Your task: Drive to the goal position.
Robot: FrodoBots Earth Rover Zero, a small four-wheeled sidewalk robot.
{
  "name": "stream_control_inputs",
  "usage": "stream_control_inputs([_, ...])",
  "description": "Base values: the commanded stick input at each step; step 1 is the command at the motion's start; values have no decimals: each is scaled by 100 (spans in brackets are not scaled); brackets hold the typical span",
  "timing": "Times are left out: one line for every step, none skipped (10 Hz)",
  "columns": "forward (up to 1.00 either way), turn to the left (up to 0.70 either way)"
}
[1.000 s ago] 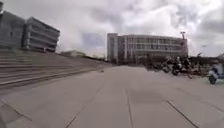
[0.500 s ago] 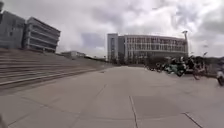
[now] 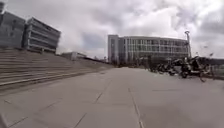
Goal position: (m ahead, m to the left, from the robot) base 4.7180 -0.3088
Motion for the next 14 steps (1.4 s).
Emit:
stream_control_inputs([70, 0])
stream_control_inputs([70, 0])
stream_control_inputs([70, 0])
stream_control_inputs([70, 0])
stream_control_inputs([70, 0])
stream_control_inputs([70, 0])
stream_control_inputs([70, 0])
stream_control_inputs([70, 0])
stream_control_inputs([70, 0])
stream_control_inputs([70, 0])
stream_control_inputs([70, -3])
stream_control_inputs([70, -6])
stream_control_inputs([70, -7])
stream_control_inputs([70, -1])
